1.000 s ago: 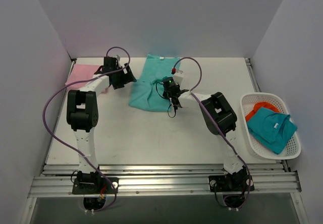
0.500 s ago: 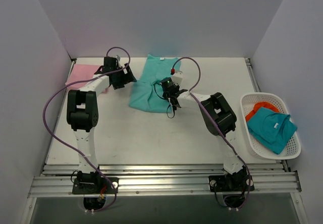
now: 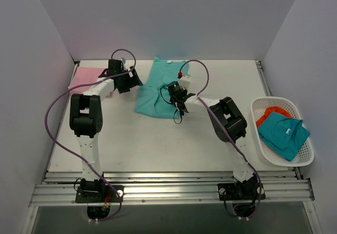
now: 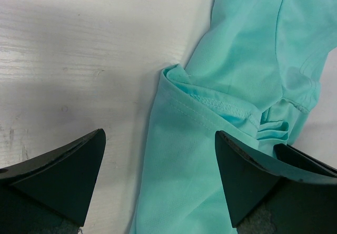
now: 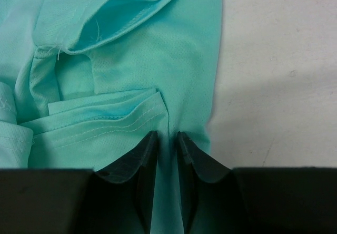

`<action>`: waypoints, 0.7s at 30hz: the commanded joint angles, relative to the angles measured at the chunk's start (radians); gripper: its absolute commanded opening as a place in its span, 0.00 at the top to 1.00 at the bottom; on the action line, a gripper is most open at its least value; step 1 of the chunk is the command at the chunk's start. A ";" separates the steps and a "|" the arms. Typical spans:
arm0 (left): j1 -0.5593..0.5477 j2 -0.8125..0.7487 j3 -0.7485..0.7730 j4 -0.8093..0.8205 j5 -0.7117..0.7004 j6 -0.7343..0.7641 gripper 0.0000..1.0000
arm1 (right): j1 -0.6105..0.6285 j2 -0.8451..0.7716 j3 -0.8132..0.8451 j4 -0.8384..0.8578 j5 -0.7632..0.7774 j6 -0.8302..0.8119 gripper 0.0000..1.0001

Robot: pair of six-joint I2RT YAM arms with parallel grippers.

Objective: Fold and stack the t-shirts
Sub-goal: Fold the tshirt

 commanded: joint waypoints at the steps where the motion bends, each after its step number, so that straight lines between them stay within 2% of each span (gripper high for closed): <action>1: 0.010 0.004 0.020 0.036 0.012 -0.001 0.06 | 0.008 -0.066 0.008 -0.063 0.041 0.007 0.81; 10: 0.010 0.012 0.026 0.038 0.012 -0.003 0.06 | 0.015 -0.080 0.008 -0.069 0.044 0.009 0.81; 21: 0.010 0.018 0.029 0.039 0.013 -0.004 0.06 | 0.022 -0.066 0.029 -0.074 0.036 0.007 0.90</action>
